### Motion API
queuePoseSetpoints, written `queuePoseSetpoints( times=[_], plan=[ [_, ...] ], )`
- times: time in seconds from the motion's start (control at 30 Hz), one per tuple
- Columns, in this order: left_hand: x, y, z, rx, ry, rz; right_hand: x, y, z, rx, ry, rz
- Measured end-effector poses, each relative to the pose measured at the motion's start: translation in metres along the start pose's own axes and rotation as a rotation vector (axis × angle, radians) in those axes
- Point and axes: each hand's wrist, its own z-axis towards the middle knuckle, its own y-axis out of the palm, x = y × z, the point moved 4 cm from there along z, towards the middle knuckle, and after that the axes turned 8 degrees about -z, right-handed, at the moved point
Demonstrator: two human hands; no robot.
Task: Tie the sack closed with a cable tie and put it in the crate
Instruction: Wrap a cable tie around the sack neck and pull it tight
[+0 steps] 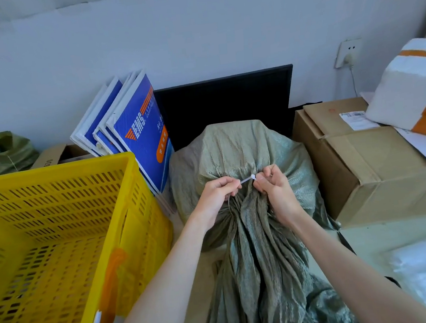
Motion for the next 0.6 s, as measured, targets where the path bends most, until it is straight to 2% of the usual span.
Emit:
queuePoseSetpoints(
  times=[0.37,0.6],
  plan=[
    [0.002,0.004,0.002,-0.033,0.018,0.066,-0.002,0.001,0.002,-0.079,-0.014,-0.172],
    [-0.004,0.004,0.0,-0.002,0.091,0.02,-0.009,0.001,0.002,-0.026,-0.106,-0.36]
  ],
)
